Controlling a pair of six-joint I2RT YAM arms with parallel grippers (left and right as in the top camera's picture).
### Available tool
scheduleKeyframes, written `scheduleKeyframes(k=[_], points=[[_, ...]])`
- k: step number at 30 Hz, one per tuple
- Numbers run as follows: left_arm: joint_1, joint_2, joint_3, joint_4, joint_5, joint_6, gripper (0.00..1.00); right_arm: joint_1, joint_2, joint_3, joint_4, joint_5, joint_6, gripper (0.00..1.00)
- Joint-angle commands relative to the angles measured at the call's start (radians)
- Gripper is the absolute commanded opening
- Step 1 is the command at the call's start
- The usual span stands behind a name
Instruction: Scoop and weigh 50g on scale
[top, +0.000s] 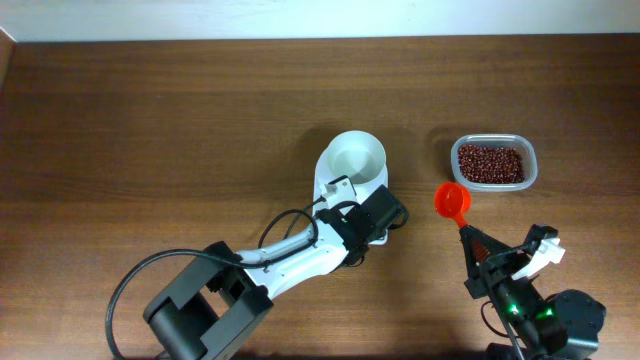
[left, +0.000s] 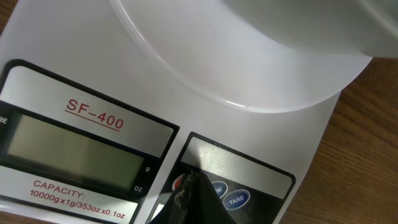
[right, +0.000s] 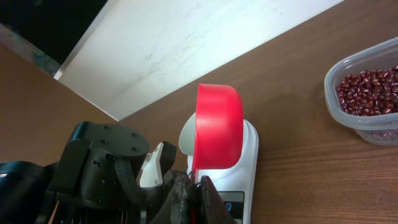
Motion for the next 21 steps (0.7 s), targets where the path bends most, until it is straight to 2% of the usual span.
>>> scheduleKeyframes(k=[1,18,21], points=[[0.004,0.016,0.01,-0.002,-0.011,-0.01,0.05,-0.006,-0.006,0.016,0.003,-0.01,-0.007,0.04],[0.031,0.026,0.009,-0.018,0.022,-0.01,0.0,-0.006,-0.006,0.016,0.003,-0.032,-0.007,0.04],[0.029,0.026,0.009,-0.021,0.095,0.006,0.0,-0.006,-0.006,0.016,0.004,-0.032,-0.007,0.04]])
